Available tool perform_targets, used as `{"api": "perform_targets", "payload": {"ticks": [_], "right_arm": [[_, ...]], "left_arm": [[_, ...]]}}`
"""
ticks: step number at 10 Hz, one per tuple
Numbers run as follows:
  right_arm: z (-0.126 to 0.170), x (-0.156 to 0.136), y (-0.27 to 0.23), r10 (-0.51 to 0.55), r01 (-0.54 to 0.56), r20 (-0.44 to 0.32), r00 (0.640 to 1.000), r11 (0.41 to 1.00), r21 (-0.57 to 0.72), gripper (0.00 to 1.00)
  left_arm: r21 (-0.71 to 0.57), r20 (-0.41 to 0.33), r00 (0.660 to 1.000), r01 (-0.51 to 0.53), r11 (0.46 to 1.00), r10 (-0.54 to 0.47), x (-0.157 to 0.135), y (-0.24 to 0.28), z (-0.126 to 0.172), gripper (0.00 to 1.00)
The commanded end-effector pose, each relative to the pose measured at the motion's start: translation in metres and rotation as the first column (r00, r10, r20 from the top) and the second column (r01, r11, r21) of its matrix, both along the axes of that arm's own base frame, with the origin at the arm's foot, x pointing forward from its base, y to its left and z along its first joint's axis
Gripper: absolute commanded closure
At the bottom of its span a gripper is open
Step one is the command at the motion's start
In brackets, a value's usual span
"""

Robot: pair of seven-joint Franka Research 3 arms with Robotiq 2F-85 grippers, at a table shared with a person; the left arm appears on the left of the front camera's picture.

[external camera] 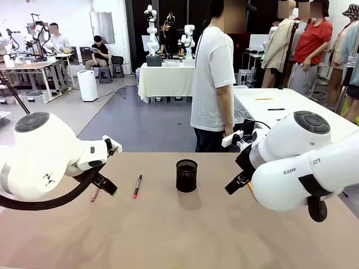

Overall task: Place the pens into the pen holder.
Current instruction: Pick up a writing instrument from the table and place it into the Pen holder.

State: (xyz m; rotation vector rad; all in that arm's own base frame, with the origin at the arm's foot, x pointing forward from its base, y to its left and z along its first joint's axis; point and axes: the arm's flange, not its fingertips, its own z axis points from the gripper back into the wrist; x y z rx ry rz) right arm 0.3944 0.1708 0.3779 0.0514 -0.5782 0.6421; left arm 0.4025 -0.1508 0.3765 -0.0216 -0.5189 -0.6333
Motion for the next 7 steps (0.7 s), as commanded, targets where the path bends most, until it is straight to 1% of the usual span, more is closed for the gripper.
{"api": "perform_targets", "payload": {"ticks": [1,2,3,4,5,6,7], "right_arm": [[0.033,0.016,-0.018,0.047,-0.046,-0.018,0.999,0.997,0.066,0.0],[0.046,0.016,-0.025,0.051,-0.049,-0.017,0.999,0.994,0.094,0.0],[0.06,0.019,-0.031,0.059,-0.059,0.005,0.998,0.995,0.085,0.0],[0.079,0.019,-0.04,0.088,-0.088,0.007,0.996,0.993,0.085,0.0],[0.106,0.023,-0.057,0.046,-0.048,0.026,0.999,0.997,0.065,0.0],[0.131,0.026,-0.071,0.089,-0.089,0.007,0.996,0.995,0.049,0.0],[0.152,0.028,-0.09,0.144,-0.143,-0.01,0.99,0.988,0.065,0.0]], "left_arm": [[-0.052,-0.049,0.995,0.08,0.995,-0.082,0.011,0.014,0.033,0.0],[-0.111,-0.041,0.991,0.123,0.986,-0.128,0.013,0.02,0.052,0.0],[-0.108,0.0,0.987,0.158,0.981,-0.159,0.016,0.027,0.069,0.0],[-0.151,0.021,0.977,0.214,0.965,-0.213,0.017,0.039,0.09,0.0],[-0.135,0.08,0.977,0.209,0.969,-0.199,0.019,0.05,0.115,0.0],[-0.1,0.147,0.968,0.22,0.97,-0.204,0.016,0.057,0.137,0.0],[-0.084,0.184,0.957,0.244,0.966,-0.226,0.016,0.072,0.156,0.0]]}}
